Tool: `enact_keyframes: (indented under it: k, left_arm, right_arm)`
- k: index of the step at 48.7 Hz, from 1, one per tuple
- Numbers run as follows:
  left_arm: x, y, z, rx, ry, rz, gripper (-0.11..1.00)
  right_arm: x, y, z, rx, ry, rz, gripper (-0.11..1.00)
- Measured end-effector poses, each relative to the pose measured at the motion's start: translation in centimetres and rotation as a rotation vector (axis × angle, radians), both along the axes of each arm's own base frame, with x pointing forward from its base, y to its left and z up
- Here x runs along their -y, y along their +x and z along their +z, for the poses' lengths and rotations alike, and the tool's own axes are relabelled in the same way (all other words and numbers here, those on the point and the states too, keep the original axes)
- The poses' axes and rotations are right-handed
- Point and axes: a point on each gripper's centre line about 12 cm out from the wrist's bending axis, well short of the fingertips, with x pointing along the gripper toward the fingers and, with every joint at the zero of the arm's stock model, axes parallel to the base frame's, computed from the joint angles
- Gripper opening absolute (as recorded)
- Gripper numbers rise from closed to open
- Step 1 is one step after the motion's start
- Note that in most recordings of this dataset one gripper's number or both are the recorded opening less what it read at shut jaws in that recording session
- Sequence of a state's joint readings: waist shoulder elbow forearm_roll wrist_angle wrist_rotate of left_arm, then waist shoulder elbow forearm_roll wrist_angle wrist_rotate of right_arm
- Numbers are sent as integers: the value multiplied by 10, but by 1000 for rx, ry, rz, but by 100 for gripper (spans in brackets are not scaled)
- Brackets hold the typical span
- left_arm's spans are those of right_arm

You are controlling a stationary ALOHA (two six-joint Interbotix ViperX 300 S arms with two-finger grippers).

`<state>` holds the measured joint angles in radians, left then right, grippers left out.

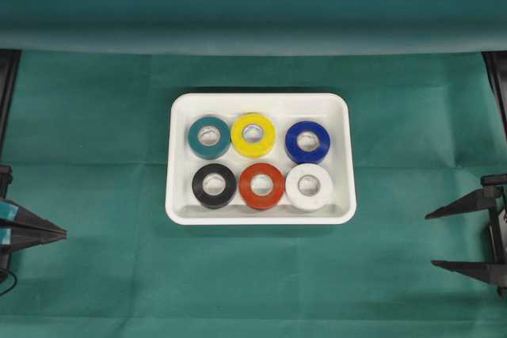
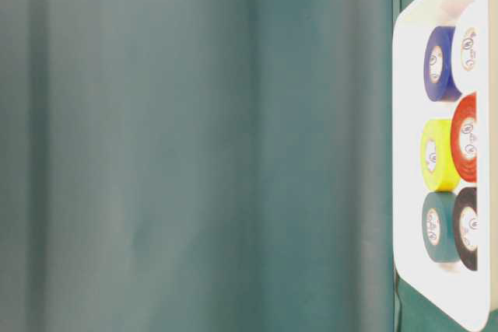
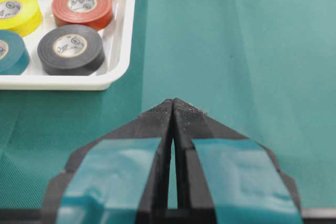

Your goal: Put the tape into the white case with the right arm.

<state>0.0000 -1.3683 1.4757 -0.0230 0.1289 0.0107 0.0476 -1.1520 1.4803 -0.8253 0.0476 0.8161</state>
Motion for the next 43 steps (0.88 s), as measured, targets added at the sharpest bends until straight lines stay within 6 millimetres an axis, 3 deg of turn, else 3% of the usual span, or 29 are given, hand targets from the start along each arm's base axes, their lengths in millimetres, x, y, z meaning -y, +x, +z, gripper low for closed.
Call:
enact_keyframes:
  k: [43]
  left_arm:
    - [0, 0, 0, 0, 0, 0, 0]
  right_arm:
    - [-6, -4, -11, 3, 30, 49, 48]
